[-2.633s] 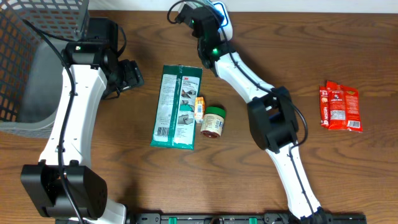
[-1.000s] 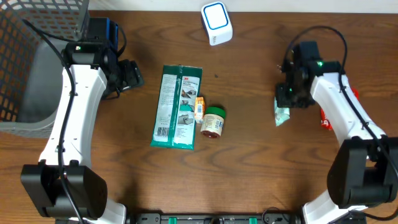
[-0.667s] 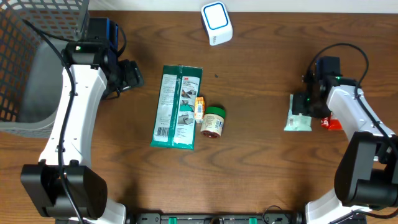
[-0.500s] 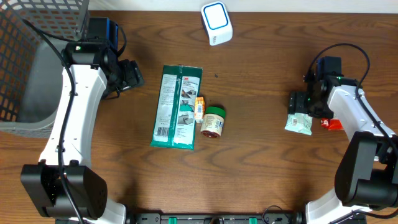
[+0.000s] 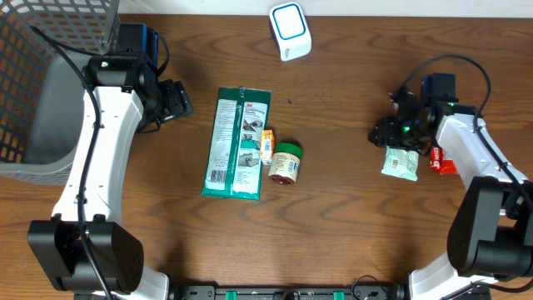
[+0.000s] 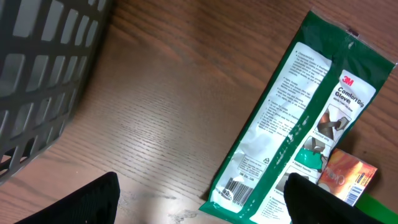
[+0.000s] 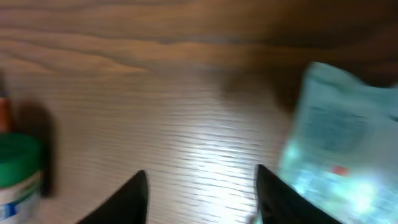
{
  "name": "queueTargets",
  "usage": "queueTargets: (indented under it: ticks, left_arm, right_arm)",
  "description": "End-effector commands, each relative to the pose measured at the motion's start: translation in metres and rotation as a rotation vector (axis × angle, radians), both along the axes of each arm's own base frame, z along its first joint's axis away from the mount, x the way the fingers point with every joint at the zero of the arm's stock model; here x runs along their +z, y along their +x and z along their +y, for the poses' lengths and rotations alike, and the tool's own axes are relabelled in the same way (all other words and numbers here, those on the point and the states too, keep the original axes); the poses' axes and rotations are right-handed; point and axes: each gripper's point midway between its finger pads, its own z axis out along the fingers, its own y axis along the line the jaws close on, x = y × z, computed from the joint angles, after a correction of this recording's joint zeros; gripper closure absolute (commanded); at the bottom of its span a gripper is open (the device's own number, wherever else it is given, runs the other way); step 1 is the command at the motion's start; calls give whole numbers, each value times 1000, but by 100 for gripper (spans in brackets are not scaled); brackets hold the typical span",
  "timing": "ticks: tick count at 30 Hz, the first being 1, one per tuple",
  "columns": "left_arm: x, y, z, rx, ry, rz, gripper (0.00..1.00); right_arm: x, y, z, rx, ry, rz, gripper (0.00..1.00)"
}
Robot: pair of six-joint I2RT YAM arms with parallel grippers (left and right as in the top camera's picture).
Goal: Scan the item barcode
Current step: 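Move the right gripper left toward the green-lidded jar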
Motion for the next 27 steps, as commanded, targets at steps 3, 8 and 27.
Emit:
queueTargets:
  ticks: [3, 8, 27]
  left_arm:
    - [6, -1, 4, 2, 13, -14, 15]
    - [6, -1, 4, 2, 13, -14, 15]
    - [6, -1, 4, 2, 13, -14, 15]
  right_arm:
    - [0, 2, 24, 78, 7, -40, 54]
    - [-11, 2, 26, 97, -71, -54, 46]
    - [-37, -10, -46, -124, -471, 24, 33]
